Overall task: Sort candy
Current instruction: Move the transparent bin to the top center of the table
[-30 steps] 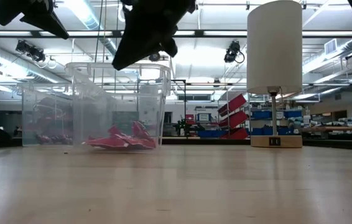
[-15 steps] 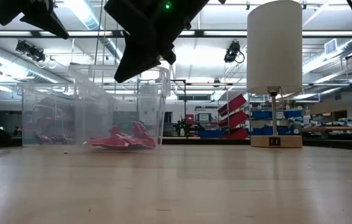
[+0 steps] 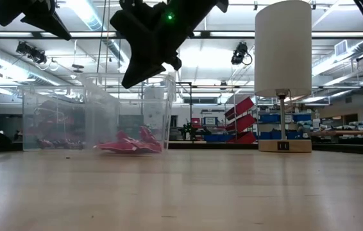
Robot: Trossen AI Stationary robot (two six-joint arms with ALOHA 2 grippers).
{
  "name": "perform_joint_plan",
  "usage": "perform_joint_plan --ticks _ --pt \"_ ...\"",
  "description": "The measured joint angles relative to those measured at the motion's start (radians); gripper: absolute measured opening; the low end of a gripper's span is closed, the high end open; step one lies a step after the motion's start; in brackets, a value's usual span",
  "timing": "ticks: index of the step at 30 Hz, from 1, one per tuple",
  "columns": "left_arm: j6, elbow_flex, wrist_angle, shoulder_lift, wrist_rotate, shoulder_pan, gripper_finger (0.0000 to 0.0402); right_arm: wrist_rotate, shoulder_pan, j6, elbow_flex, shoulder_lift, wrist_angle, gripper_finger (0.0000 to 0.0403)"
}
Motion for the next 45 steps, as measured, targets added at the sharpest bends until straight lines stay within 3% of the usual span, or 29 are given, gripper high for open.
perform_joint_plan --ticks 45 --pt "0.004 0.0 0.008 0.0 -0.001 0.0 0.0 -0.033 -0.169 -0.151 0.0 0.0 0.078 0.0"
